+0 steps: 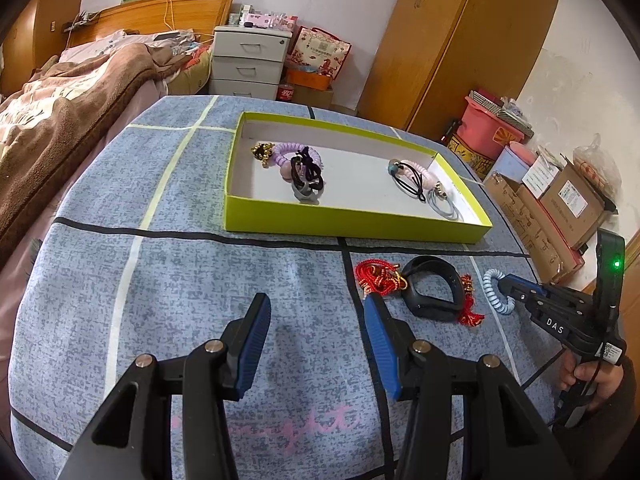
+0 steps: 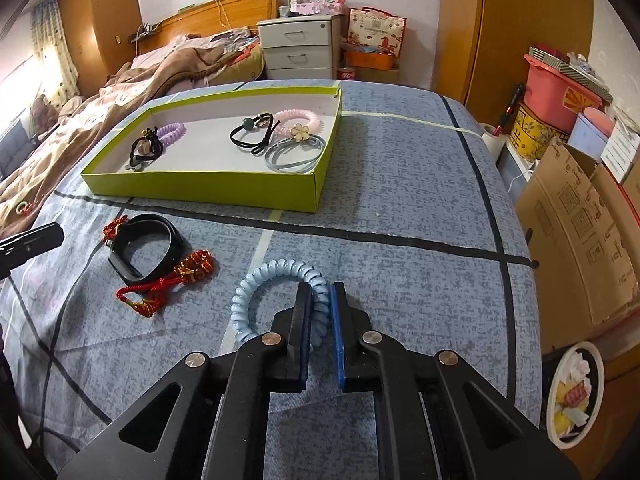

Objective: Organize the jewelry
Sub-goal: 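Grasp the red tassel charm with the left tool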

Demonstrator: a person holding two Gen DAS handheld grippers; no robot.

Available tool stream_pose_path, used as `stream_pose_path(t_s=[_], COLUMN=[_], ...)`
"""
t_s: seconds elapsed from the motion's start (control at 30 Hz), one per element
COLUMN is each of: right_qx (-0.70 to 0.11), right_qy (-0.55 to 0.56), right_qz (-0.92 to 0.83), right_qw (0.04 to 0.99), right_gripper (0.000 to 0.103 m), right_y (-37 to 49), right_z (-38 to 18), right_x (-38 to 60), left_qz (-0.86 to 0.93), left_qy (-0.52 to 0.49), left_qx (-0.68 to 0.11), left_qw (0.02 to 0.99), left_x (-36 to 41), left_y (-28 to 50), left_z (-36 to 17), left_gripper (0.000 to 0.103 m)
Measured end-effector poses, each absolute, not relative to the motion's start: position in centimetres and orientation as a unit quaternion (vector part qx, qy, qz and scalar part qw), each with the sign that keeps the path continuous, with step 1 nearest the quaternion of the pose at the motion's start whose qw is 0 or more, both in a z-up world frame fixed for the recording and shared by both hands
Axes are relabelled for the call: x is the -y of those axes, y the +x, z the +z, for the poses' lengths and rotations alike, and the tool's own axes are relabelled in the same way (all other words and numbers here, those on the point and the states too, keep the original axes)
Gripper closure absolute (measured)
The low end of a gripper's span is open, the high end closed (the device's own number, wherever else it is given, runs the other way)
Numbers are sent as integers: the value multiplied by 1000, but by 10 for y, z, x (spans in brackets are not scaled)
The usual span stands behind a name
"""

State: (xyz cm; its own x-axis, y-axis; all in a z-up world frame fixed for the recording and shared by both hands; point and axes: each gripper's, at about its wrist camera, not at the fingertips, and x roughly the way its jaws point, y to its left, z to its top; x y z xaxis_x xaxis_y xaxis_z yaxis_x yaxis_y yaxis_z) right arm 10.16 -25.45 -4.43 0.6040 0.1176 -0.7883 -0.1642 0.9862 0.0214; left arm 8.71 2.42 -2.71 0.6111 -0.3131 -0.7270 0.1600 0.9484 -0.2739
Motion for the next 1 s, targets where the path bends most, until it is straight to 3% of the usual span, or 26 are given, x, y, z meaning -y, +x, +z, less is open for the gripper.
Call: stream_pose_path(t_s=[1.0], right_qx=[-410], right_qy=[23], right_qz=[94], right_qw=[907], right_gripper=[94], right_y=[92], right_z=[-32], right_x=[265], left_qz=[-157], left_qy=[-24], left_qx=[-446], left_qw=[881], left_x=[28], left_y=[114], left_z=[-40], left_gripper=[48])
